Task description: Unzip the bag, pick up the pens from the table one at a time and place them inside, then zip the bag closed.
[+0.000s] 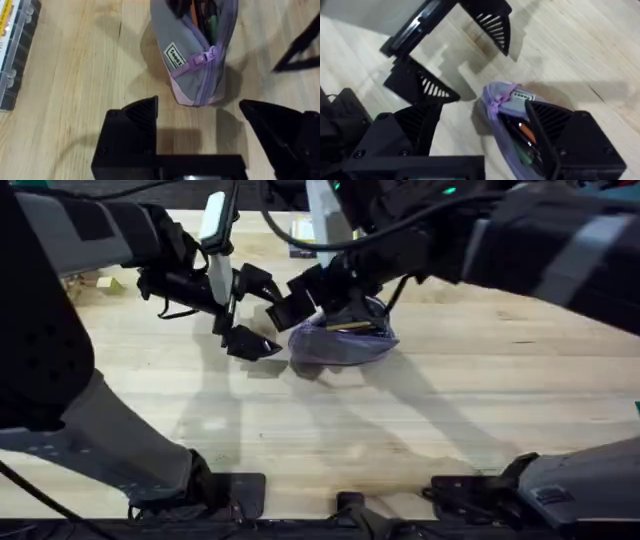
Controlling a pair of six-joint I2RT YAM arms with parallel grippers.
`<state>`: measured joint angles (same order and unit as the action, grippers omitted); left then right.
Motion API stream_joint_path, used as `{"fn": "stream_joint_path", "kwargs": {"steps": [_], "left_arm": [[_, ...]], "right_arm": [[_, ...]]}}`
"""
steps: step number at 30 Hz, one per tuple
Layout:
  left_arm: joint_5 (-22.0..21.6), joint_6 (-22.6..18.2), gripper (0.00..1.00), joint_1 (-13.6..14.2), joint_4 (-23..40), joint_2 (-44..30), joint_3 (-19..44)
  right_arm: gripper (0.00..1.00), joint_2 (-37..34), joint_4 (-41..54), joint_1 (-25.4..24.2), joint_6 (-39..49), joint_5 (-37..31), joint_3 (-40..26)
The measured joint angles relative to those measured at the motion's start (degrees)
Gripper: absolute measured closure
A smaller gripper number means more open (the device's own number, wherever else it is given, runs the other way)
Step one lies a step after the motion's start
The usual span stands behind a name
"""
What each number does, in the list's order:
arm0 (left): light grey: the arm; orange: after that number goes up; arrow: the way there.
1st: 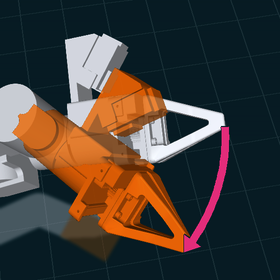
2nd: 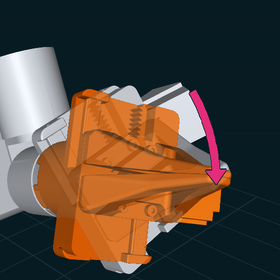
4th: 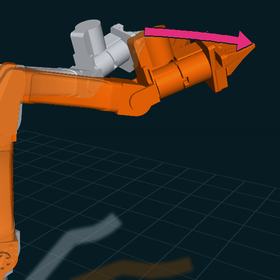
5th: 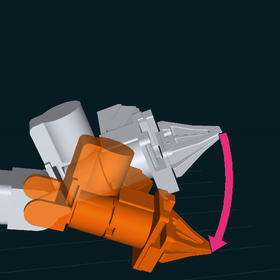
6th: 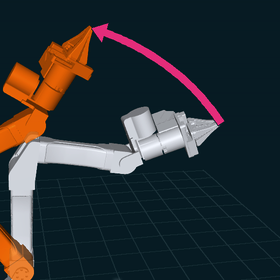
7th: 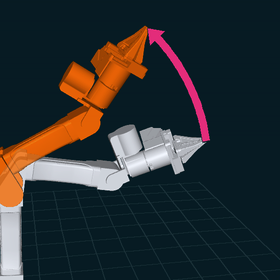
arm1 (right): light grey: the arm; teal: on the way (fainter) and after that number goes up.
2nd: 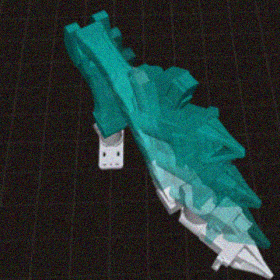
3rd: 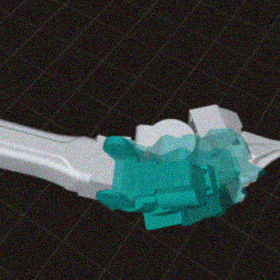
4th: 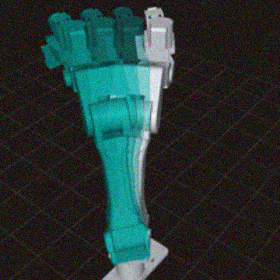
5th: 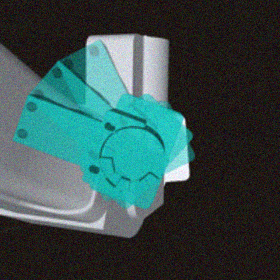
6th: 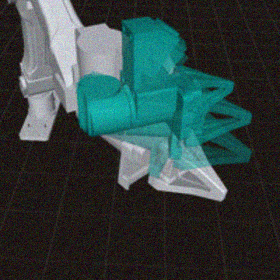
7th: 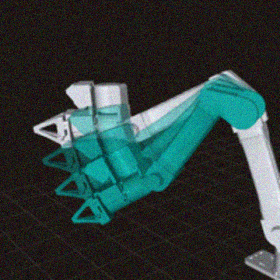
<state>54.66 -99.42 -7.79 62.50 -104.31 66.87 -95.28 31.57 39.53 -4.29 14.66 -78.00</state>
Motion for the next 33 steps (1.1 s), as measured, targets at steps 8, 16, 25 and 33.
{"fn": "stream_joint_path", "kwargs": {"steps": [8, 16, 25, 33], "left_arm": [[0.0, 0.0, 0.007, 0.0, 0.0, 0.0, 0.0], [0.0, 0.0, 0.008, 0.0, 0.0, 0.0, 0.0], [0.0, 0.0, 0.007, 0.0, 0.0, 0.0, 0.0], [0.0, 0.0, 0.008, 0.0, 0.0, 0.0, 0.0]], "right_arm": [[0.003, -4.9, -1.5, 0.0, 0.0, 0.0, 0.0], [0.003, -6.7, -1.3, 0.0, -0.1, 0.0, 0.0], [0.003, -6.7, -1.1, 0.0, -1.4, 0.0, 0.0], [0.003, -8.3, -0.6, 0.0, -5.8, 0.2, 0.0]]}}
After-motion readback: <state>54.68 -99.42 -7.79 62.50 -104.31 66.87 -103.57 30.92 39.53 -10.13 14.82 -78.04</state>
